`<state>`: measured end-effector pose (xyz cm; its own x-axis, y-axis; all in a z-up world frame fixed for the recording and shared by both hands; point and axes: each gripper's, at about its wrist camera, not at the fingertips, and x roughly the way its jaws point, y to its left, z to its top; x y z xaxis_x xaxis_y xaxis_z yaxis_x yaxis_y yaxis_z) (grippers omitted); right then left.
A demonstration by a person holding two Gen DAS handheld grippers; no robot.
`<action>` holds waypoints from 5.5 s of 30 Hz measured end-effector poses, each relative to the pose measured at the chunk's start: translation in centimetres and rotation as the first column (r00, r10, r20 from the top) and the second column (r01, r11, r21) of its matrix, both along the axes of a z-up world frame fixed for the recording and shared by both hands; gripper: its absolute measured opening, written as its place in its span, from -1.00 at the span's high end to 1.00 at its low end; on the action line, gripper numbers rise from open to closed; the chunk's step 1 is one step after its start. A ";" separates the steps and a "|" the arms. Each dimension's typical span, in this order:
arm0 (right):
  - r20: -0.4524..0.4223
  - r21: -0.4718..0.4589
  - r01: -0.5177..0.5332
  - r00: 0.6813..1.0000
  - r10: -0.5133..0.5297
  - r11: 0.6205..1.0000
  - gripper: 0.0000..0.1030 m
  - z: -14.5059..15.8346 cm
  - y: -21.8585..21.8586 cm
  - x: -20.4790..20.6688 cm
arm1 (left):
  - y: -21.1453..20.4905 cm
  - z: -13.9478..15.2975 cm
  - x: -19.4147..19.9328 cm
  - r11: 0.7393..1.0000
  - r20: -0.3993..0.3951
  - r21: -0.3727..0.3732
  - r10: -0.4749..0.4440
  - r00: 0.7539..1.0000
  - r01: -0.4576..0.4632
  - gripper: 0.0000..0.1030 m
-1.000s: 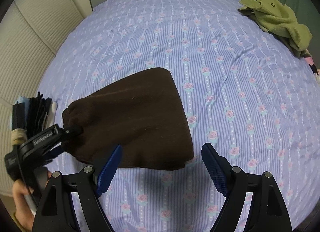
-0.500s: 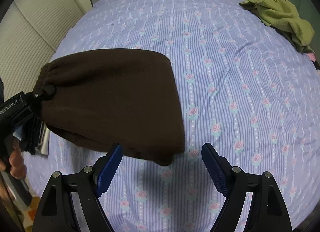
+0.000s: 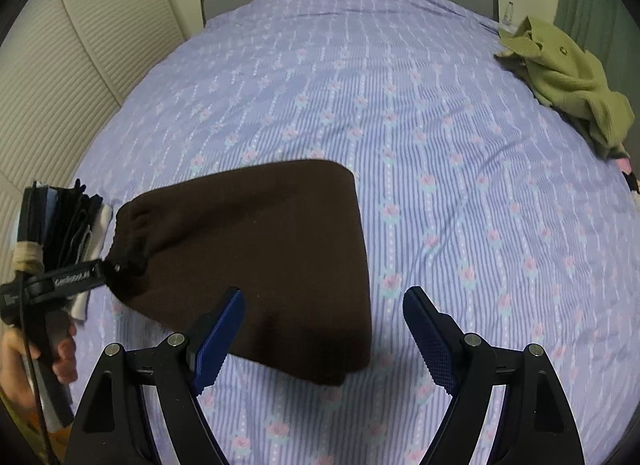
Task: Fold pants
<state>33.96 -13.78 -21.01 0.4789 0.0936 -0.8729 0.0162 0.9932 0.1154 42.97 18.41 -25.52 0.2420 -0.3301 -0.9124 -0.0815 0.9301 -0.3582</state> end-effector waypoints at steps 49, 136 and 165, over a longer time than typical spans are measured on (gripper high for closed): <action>-0.259 0.321 0.095 0.966 -0.010 0.942 -0.13 -13.8 -2.9 7.6 | 0.5 -8.1 -2.5 0.861 -0.302 -0.365 0.249 0.920 -0.353 -0.34; 0.240 0.170 -0.272 0.944 0.228 0.947 0.34 11.1 45.7 4.7 | 50.2 16.1 0.3 0.977 0.236 -0.197 0.130 0.963 -0.084 -0.13; 0.082 0.143 -0.227 0.973 0.217 0.963 -0.02 7.1 47.7 5.3 | 48.0 19.7 -2.3 0.975 0.400 0.218 -0.056 0.915 -0.036 -0.72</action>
<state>39.23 33.92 -13.90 0.4863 0.3320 -0.8082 -0.2154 0.9420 0.2573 40.69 66.45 -5.83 0.6003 -0.1403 -0.7874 0.0359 0.9882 -0.1487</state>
